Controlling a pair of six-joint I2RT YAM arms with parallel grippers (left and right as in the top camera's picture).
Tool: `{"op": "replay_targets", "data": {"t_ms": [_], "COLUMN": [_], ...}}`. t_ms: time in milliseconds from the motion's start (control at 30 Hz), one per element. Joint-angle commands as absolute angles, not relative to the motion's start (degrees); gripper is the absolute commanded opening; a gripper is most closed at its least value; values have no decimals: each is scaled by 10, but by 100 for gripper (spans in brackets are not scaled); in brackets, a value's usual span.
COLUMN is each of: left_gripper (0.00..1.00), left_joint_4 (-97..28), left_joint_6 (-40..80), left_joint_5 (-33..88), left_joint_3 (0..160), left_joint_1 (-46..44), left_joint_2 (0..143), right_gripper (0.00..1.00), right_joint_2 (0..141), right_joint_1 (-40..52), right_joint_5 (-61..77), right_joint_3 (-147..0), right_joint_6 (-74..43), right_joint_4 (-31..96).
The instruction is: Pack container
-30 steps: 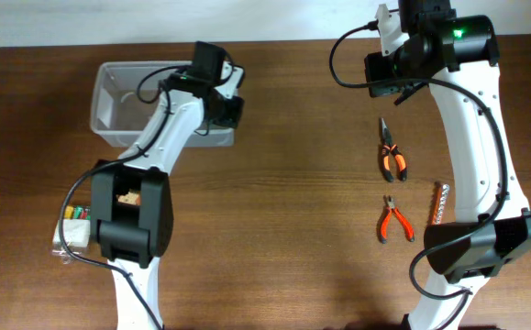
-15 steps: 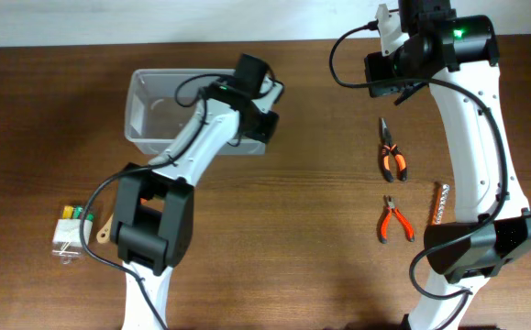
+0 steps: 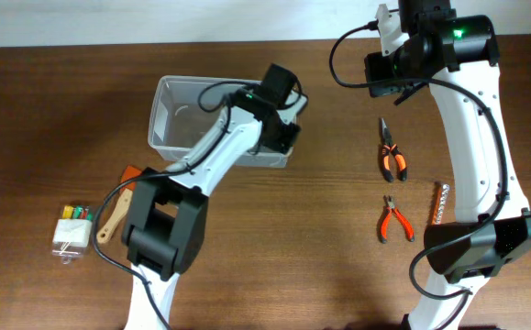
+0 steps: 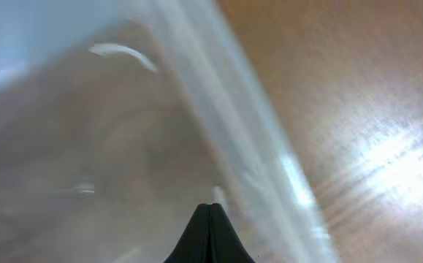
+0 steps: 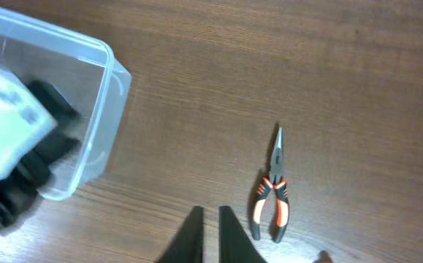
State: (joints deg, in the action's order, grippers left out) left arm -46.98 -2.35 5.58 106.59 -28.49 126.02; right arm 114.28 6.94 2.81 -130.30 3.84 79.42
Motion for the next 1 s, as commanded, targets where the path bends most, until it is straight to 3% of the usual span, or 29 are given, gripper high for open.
{"op": "replay_targets", "data": {"t_ms": [0,167,300,400,500,700,967], "left_gripper": [2,15,17,17,2,2,2], "left_joint_4": [-478,-539,-650,-746,-814,-868,-884], "left_joint_6": [-18,-34,-35,-29,15,32,4], "left_joint_5": [29,-21,-85,-95,-94,-84,-84], "left_joint_3": [1127,1244,1358,1437,1498,1529,1529], "left_joint_1": [-236,-172,-122,-83,-40,14,18], "left_joint_2": [1256,1256,1255,1252,1241,1195,1170], "right_gripper": [16,18,4,4,4,4,4], "right_joint_2": [1133,1133,1132,1132,1133,1142,1231], "right_joint_1": [70,71,72,88,122,197,242], "right_joint_5": [23,40,155,194,195,170,157], "right_joint_3": [-1315,-1315,-1315,-1315,-1315,-1314,-1313], "right_joint_6": [41,41,94,116,140,168,167], "right_joint_4": [795,795,794,802,811,801,804]}}
